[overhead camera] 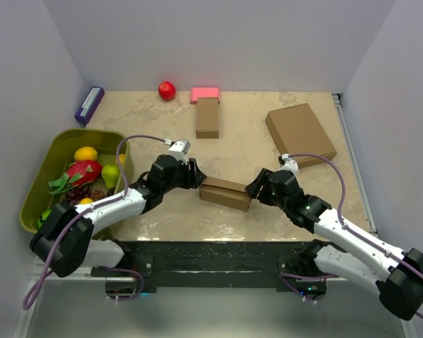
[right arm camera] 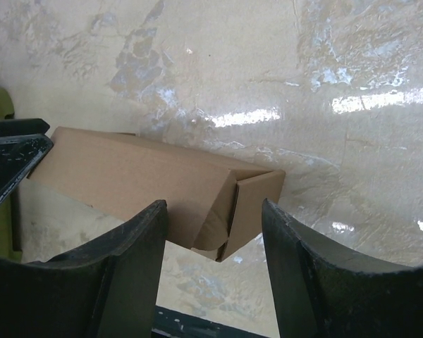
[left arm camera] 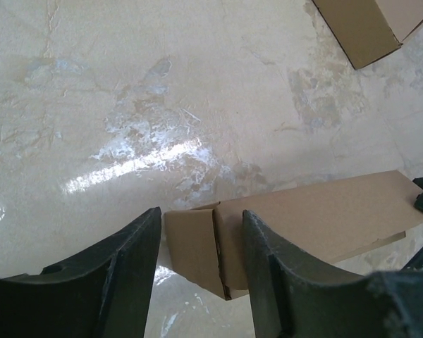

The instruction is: Fold the paper box

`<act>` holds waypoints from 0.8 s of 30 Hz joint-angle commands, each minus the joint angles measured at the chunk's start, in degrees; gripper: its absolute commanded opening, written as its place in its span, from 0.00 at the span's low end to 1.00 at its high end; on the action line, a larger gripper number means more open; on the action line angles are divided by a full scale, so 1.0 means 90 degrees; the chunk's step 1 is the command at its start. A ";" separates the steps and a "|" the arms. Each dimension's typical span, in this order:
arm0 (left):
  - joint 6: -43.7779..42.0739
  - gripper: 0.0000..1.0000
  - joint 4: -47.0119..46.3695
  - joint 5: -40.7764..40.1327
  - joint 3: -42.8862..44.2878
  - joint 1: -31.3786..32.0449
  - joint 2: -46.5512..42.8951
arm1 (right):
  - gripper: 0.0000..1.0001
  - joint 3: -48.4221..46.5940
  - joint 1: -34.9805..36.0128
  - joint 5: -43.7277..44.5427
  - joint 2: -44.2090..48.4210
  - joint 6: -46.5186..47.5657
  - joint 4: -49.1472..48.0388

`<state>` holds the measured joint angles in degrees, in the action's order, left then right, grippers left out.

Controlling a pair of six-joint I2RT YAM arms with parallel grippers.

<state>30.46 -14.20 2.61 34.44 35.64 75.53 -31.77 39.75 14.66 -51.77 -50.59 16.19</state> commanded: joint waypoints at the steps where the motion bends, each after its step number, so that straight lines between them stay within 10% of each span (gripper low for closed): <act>1: 0.0121 0.53 -0.0073 0.0042 -0.0339 -0.0014 -0.0130 | 0.57 0.0180 0.0056 0.0237 0.0059 -0.0092 0.0194; 24: 0.0258 0.44 -0.0288 0.0208 -0.0936 0.0142 -0.0140 | 0.49 0.0621 0.0115 0.0139 0.0079 -0.0258 0.0125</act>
<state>33.89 -23.29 4.71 27.59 36.45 74.17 -26.00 40.82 13.96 -50.17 -53.98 11.70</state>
